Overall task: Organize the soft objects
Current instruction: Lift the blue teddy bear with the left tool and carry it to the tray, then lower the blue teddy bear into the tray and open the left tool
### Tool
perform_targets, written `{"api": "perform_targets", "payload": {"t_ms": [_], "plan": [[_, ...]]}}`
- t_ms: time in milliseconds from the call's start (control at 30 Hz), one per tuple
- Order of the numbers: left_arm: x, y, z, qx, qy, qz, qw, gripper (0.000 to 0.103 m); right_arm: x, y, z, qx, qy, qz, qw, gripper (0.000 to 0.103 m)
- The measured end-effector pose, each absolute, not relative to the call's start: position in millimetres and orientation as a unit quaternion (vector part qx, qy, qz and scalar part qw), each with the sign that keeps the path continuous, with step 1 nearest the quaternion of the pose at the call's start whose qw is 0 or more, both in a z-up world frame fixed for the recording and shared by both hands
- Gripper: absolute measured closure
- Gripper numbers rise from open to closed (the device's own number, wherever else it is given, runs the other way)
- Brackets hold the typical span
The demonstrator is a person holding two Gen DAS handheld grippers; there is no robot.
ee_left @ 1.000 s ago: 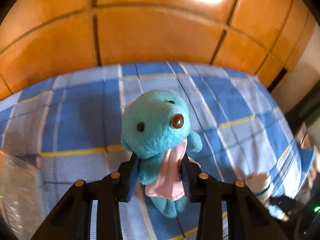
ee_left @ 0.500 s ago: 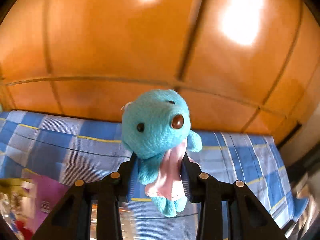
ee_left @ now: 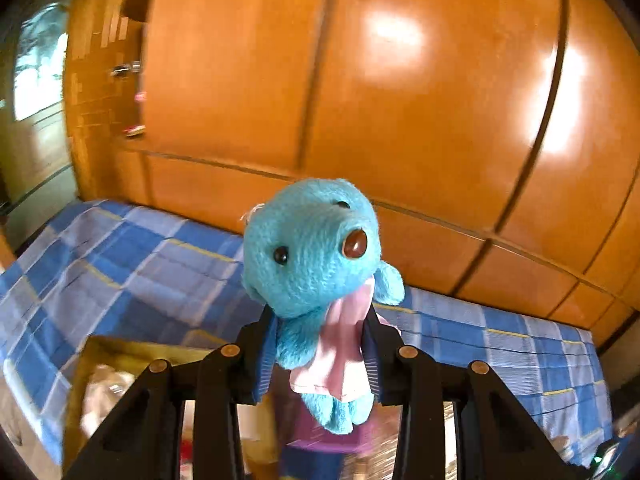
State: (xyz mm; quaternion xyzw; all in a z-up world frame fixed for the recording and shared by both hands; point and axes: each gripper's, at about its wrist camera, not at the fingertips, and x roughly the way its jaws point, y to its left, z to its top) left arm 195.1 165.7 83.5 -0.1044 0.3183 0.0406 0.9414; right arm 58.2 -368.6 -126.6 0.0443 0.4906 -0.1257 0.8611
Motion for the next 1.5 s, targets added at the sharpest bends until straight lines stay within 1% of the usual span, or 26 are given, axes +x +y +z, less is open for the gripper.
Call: {"api": "perform_targets", "payload": {"t_ms": [133,333,633,1167,1500], "plan": [[155.8,193.0,73.1,-0.105,0.308,0.065,0.943,0.065,58.4,-366.4,-126.8,0.037,0.492,-0.130,0.860,0.072],[106.4,211.0,51.3,-0.108,0.302,0.090,0.943,0.064,58.9,-363.4,-127.5,0.029,0.492,-0.135,0.860,0.072],[62.1,202.6,29.5,-0.099,0.309,0.100,0.941,0.063,57.1,-358.5,-129.1,0.023,0.486,-0.144,0.862,0.072],[31.4,196.5,10.3,-0.096,0.316,0.101,0.939,0.062,54.8,-353.4,-129.9,0.019,0.479,-0.157,0.864,0.072],[15.8,230.6,-15.4,-0.097,0.341,0.139,0.925,0.062,57.1,-348.2,-130.9,0.012,0.480,-0.170,0.860,0.072]]}}
